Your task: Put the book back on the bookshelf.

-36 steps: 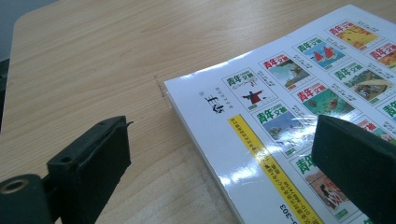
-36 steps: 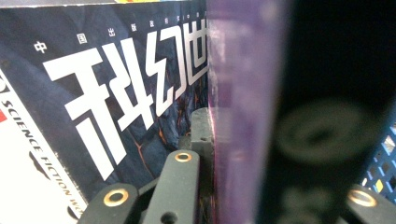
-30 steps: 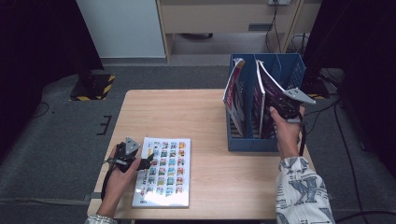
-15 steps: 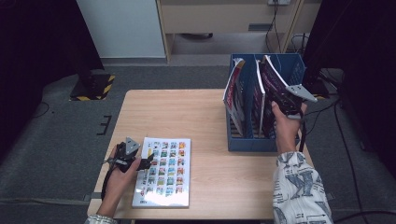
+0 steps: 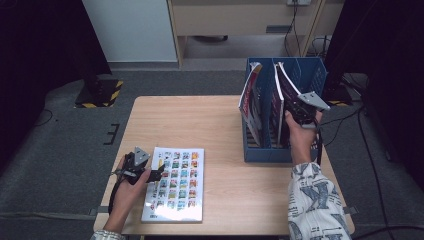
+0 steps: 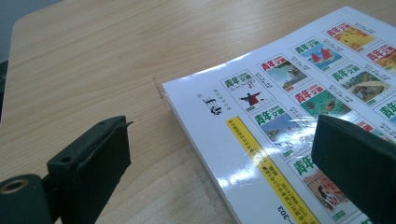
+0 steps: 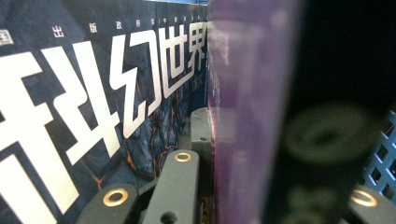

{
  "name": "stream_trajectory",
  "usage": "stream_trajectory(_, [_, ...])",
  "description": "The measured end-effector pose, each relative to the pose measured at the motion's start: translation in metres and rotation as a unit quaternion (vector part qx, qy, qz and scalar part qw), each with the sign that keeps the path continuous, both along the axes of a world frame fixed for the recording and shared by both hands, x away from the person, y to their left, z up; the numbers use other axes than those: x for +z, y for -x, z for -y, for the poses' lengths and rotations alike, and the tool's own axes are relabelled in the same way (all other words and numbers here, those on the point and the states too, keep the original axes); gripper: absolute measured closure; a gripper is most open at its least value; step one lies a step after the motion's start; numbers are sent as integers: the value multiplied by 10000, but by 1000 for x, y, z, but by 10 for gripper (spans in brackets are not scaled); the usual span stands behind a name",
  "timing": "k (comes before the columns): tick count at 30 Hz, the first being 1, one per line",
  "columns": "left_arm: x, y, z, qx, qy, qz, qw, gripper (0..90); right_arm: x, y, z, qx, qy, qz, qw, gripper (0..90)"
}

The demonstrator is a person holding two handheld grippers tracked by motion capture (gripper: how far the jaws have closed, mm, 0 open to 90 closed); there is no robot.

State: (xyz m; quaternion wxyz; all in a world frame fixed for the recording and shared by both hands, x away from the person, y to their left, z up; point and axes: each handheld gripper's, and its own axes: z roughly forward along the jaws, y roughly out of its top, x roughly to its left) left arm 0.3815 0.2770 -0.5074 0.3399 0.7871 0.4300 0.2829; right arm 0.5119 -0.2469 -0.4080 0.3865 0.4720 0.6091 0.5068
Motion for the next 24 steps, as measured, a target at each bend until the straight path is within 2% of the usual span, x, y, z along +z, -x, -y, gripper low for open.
stream_trajectory(9, [0, 0, 1, -4, -1, 7, 10000, 41, 0, 4, -1, 122, -11, -67, 9999, 814])
stream_trajectory(16, [0, 0, 0, 1, -2, 3, 10000, 41, 1, 8, -2, 143, -50, -70, 9999, 750])
stream_trajectory(24, [0, 0, 1, -12, -13, 8, 10000, 41, 0, 19, -6, 45, 233, -51, 9997, 645])
